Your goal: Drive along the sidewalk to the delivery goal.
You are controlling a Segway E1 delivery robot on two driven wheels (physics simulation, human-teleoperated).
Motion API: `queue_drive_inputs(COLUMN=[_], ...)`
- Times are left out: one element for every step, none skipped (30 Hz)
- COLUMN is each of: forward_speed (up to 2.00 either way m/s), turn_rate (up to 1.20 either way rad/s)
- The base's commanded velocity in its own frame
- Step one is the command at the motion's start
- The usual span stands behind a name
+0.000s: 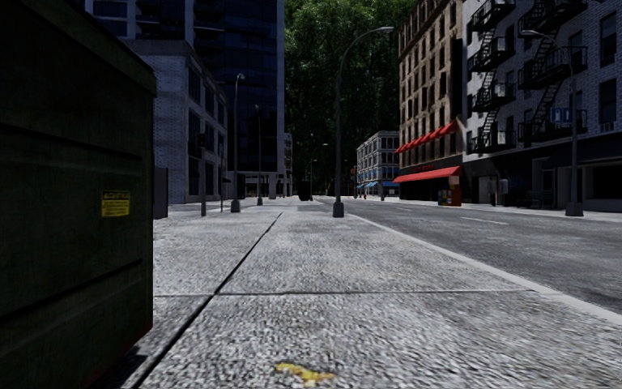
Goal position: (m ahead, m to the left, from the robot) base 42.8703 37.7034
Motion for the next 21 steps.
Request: queue_drive_inputs(forward_speed=[2.00, 2.00, 2.00, 2.00, 2.00, 2.00, 2.00, 2.00, 2.00, 2.00, 2.00, 2.00, 2.00, 2.00, 2.00, 2.00, 2.00, 2.00, 2.00, 2.00, 2.00], turn_rate=[0.00, 0.00, 0.00, 0.00, 0.00, 0.00, 0.00, 0.09, 0.15, 0.21, 0.21, 0.26, 0.29, 0.29, 0.29, 0.29, 0.29, 0.29, 0.29, 0.29, 0.29])
